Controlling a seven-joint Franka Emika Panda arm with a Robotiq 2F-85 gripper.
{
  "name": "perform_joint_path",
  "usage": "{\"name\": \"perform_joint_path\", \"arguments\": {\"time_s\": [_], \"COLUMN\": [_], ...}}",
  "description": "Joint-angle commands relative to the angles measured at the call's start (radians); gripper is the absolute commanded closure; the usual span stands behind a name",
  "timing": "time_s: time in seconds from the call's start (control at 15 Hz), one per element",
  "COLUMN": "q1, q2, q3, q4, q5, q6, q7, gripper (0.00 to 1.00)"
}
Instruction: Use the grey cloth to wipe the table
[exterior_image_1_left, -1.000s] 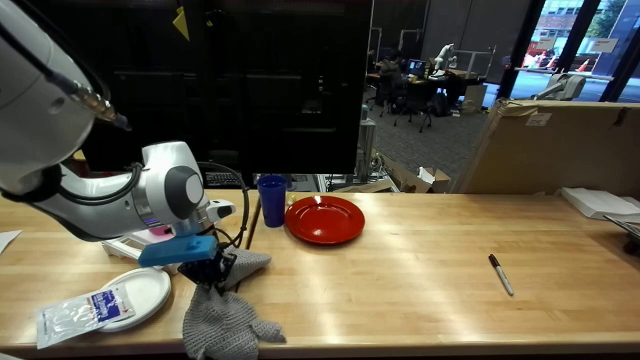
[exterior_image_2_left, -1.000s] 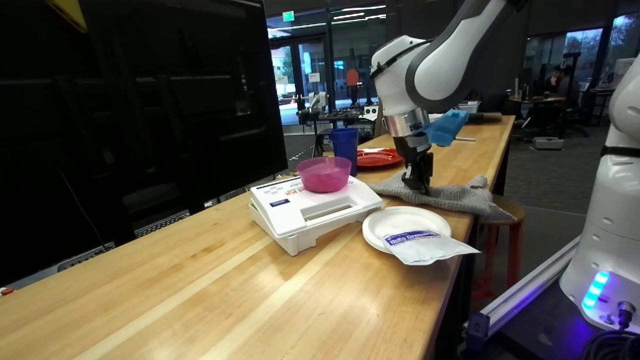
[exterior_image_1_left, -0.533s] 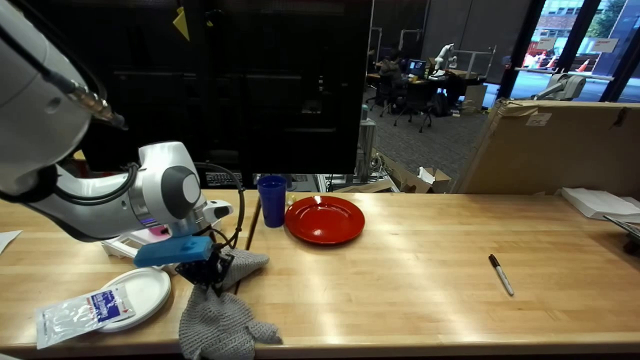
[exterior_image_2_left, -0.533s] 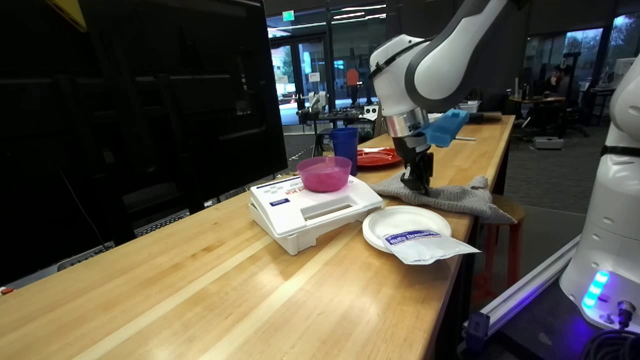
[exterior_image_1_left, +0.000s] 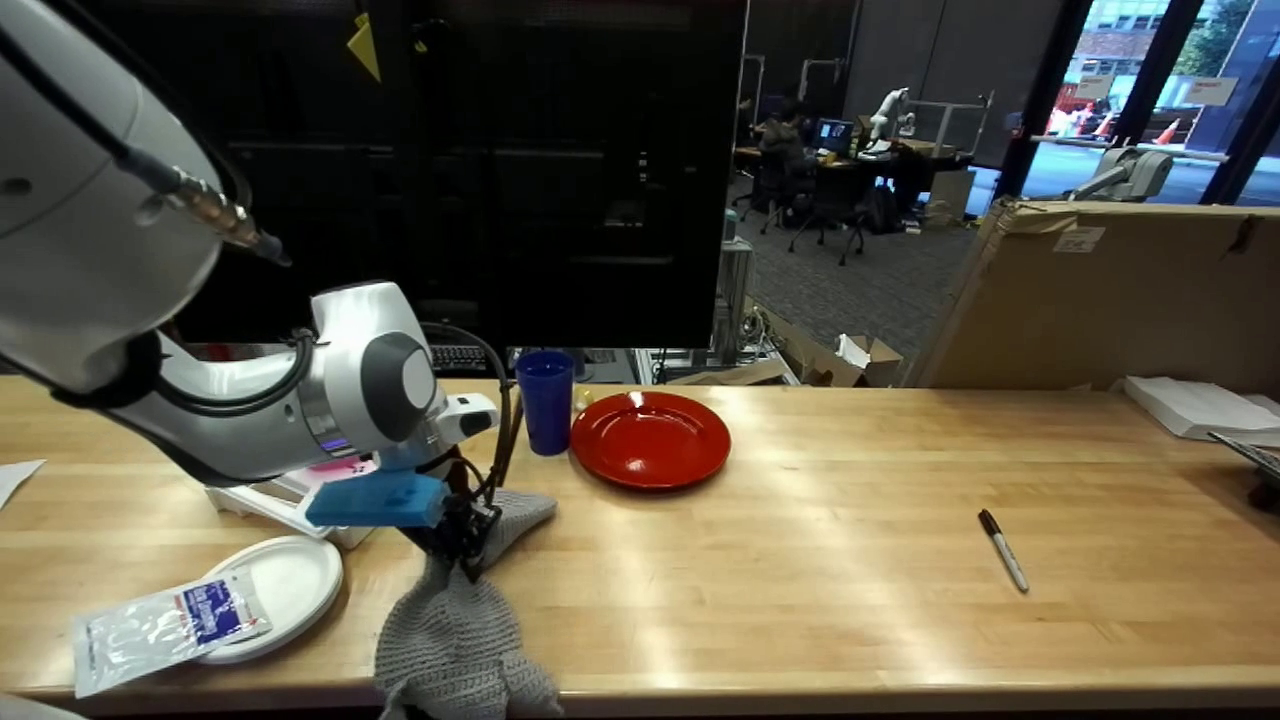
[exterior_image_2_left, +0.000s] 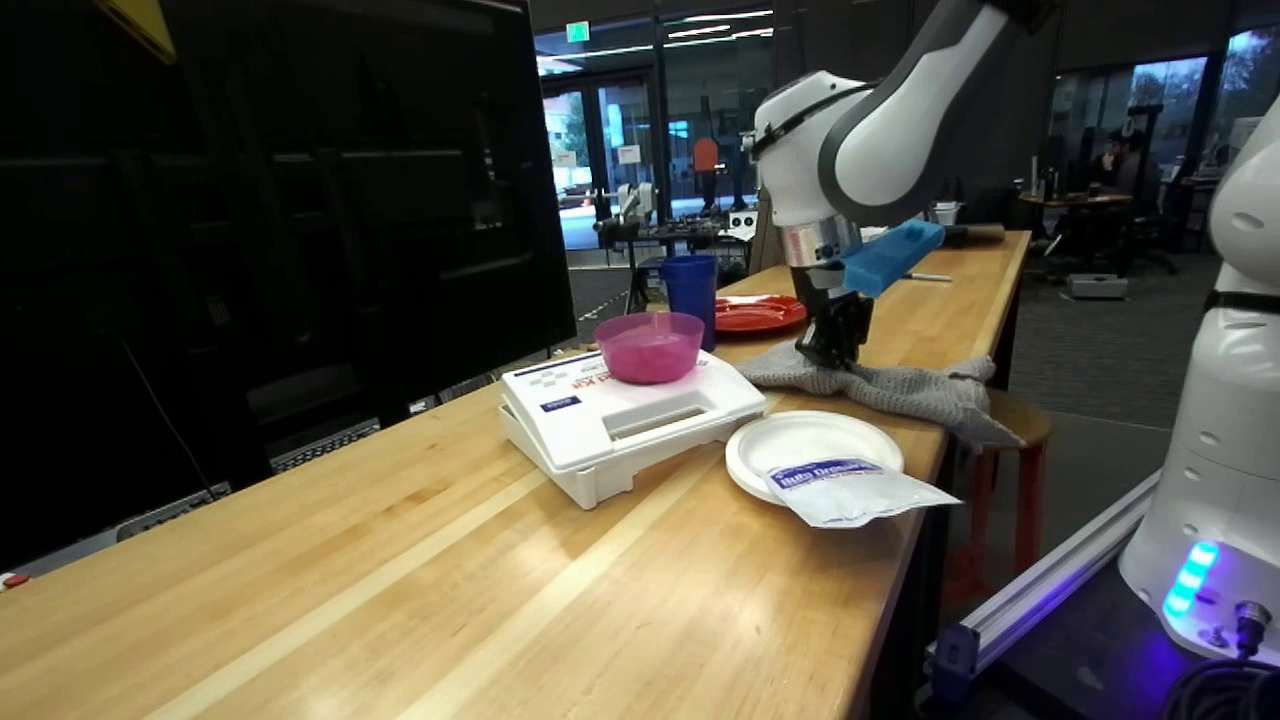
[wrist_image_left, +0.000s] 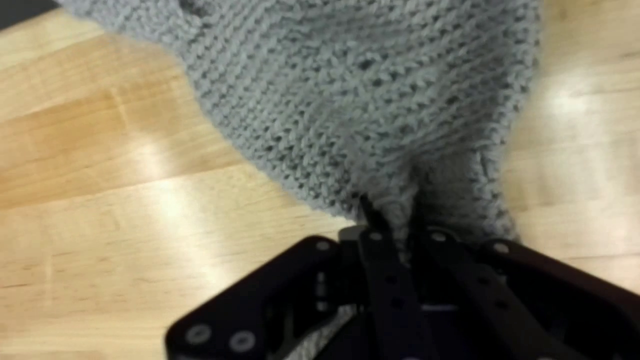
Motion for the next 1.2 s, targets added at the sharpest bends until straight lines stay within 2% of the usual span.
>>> {"name": "perform_joint_path", "arguments": {"time_s": [0.0,0.53,1.13], "q1": [-0.095,-0.226,-0.357], "q2": [0.032,0.058,0.074], "q3": [-0.032,-0.085,-0.233], "q4": [-0.006,-0.011,-0.011], "q5": [-0.109,-0.266,-0.440], "q6": [0.084,0.141,0.199], "q7": [0.097,0.230,0.269], "gripper": [0.98,0.98,0.98]}}
